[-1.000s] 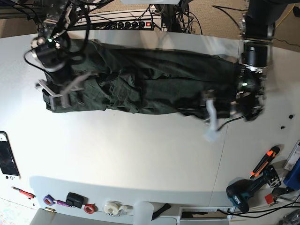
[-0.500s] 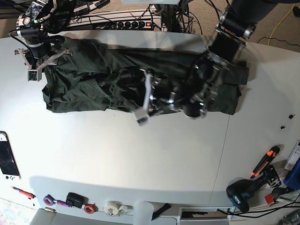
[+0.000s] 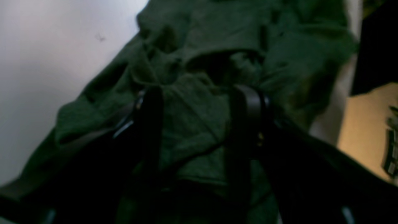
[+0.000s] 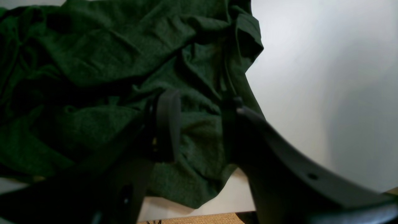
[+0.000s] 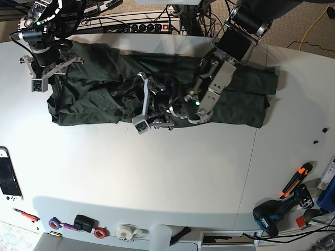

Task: Layout the t-shirt on the table in an organized manner, then fold the t-shirt properly
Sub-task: 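Press the left gripper onto the folded shirt's middle and grasp fabric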

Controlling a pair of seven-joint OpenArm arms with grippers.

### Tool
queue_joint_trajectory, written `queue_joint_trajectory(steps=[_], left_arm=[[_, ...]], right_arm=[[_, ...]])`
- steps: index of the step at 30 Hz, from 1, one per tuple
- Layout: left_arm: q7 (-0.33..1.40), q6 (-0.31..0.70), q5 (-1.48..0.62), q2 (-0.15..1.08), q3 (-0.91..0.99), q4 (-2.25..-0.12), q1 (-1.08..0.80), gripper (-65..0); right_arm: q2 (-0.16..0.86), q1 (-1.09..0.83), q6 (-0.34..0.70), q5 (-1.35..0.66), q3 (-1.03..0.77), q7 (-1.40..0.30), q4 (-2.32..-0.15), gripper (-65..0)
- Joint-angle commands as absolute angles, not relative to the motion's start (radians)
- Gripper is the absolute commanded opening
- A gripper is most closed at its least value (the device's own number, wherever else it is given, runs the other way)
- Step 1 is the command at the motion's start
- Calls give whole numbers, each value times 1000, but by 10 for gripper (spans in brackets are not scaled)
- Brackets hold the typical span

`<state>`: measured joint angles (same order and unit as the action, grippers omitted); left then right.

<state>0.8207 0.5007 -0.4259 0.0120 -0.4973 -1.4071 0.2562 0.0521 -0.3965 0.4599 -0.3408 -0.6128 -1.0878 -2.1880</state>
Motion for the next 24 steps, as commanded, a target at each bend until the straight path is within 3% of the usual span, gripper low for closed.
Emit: queue_joint_trajectory(steps=[1, 6, 11, 18, 20, 24], left_arm=[[786, 491, -428, 3, -516, -1424, 278, -302], [781, 425, -369, 2, -619, -1424, 278, -324], [766, 414, -370, 0, -651, -1424, 281, -534], [770, 419, -370, 1, -650, -1424, 286, -544], [770, 419, -370, 1, -649, -1424, 286, -635], [766, 419, -370, 1, -649, -1425, 288, -650]], right_arm=[[61, -397, 461, -348, -616, -1061, -2204, -429], [61, -397, 461, -348, -616, -1062, -2204, -429], [61, -397, 461, -348, -616, -1062, -2204, -429], [61, -396, 461, -348, -616, -1061, -2204, -429], [61, -397, 461, -348, -616, -1061, -2204, -429], [61, -397, 461, -348, -616, -1062, -2204, -429]])
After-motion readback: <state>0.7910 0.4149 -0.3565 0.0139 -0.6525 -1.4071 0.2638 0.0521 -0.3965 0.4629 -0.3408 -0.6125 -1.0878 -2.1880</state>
